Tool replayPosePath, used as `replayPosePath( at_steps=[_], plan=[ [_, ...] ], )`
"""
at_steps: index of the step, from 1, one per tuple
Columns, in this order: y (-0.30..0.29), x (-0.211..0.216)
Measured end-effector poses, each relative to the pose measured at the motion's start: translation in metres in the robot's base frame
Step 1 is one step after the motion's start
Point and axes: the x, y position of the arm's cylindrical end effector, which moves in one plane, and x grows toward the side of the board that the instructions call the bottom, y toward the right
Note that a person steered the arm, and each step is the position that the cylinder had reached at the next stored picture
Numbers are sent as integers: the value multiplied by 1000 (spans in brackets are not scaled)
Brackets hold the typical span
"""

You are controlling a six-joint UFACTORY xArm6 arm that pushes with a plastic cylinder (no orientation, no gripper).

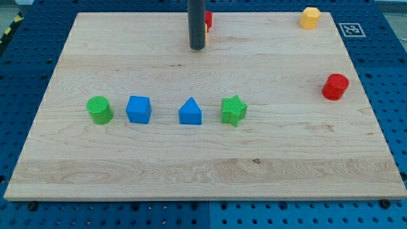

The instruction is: Place the red circle diagonally top right to the green star

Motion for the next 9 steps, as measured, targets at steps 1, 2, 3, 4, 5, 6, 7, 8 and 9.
replayPosePath(
  at_steps=[1,2,3,4,5,6,7,8,9],
  plan=[
    [15,27],
    [93,45],
    [210,38],
    [330,54],
    [363,96],
    [362,149],
    [348,178],
    [322,175],
    [286,164]
  ],
)
